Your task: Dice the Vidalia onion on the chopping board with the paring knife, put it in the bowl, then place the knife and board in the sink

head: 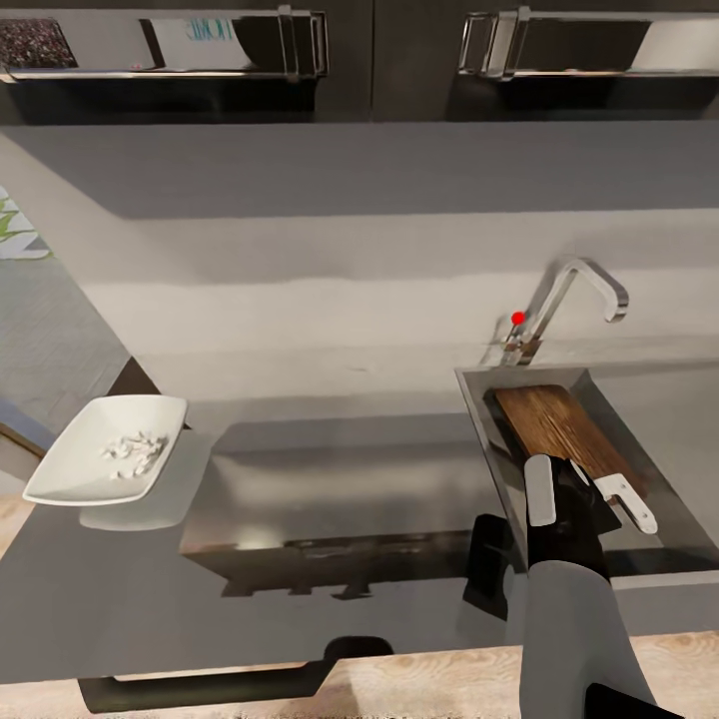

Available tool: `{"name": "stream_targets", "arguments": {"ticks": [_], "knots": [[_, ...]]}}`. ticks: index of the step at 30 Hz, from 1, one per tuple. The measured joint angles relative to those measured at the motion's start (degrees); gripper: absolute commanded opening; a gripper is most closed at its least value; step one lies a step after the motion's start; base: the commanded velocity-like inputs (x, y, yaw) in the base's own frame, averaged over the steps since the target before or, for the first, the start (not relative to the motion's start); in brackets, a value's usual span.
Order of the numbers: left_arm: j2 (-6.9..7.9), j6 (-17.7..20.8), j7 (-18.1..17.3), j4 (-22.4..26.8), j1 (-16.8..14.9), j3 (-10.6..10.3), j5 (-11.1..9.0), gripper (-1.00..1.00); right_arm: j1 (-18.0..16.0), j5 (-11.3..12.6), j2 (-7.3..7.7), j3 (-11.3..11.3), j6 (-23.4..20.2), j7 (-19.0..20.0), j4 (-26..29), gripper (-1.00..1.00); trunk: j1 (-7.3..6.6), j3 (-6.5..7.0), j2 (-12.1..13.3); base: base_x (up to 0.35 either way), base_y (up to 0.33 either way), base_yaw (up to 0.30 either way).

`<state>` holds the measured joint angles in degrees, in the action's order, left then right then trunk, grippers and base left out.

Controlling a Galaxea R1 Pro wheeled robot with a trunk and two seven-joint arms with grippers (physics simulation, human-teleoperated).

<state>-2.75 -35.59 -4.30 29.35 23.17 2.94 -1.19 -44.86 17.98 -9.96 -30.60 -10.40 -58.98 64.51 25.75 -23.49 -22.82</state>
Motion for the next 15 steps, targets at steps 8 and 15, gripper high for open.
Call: {"name": "stream_targets", "arguments": {"ticks": [8,15], "knots": [[0.00,0.0,0.0,0.0,0.0,0.0,0.0,1.00,0.0,0.0,0.00,0.0,0.0,0.0,0.0,-1.00,0.00,-0.74,0.0,0.000,0.000,0.000],[0.00,0.0,0.0,0.0,0.0,0.0,0.0,1.00,0.0,0.0,0.00,0.0,0.0,0.0,0.0,-1.00,0.00,-1.38,0.0,0.000,0.000,0.000]]}}
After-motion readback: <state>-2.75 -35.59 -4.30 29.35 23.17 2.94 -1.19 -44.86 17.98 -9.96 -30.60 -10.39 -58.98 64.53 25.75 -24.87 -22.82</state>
